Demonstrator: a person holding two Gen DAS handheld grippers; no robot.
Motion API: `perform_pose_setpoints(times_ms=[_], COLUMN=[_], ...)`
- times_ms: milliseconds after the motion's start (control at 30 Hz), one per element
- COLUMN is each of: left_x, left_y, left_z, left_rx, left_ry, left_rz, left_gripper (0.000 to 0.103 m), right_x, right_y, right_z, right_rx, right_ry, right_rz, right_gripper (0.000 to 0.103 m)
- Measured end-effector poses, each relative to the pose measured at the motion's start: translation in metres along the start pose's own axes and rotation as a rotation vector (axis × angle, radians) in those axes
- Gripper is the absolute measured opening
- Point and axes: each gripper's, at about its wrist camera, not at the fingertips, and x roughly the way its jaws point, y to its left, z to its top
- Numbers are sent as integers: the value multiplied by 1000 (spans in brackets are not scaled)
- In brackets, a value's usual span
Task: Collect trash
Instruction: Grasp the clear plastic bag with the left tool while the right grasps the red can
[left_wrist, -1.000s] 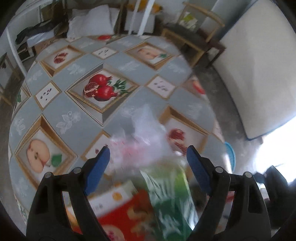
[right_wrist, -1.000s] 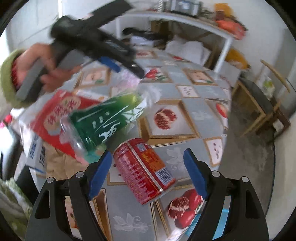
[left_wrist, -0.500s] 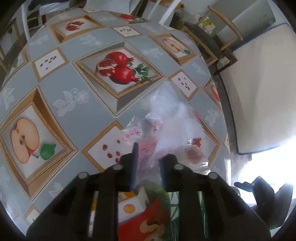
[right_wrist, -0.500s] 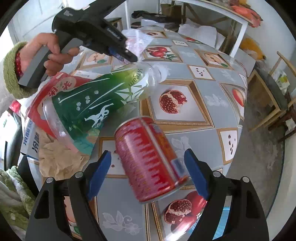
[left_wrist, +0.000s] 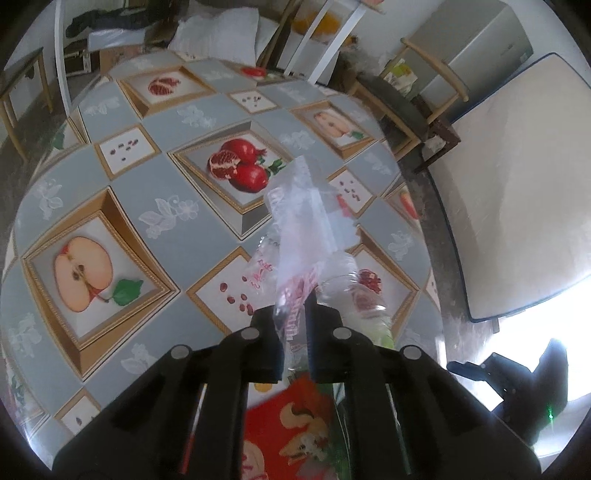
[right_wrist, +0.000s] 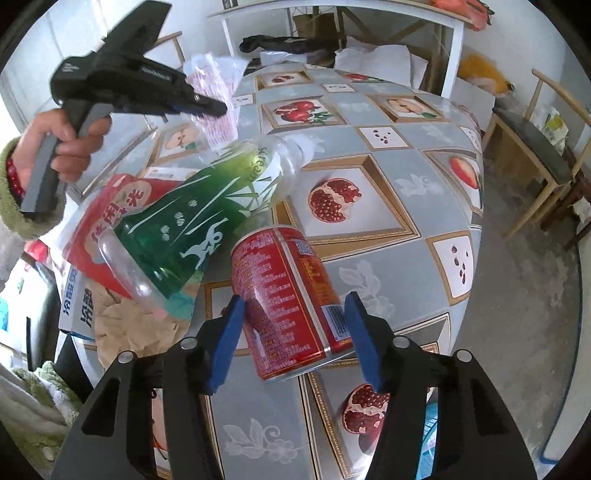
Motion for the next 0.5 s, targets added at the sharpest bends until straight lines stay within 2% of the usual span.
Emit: perform_pose_setpoints(times_ms=[333, 500], left_x=[-40, -50], left_y=[-17, -25], left_z=[-19, -27], left_rx=[47, 66], left_ry=[-75, -88], left_rz=[-28, -55], left_gripper=[7, 7], right_x=[15, 22], right_y=[12, 15], right_z=[18, 22], right_rx=[-44, -43], right_ry=[57, 91], right_rz=[17, 6], right_gripper=[56, 61])
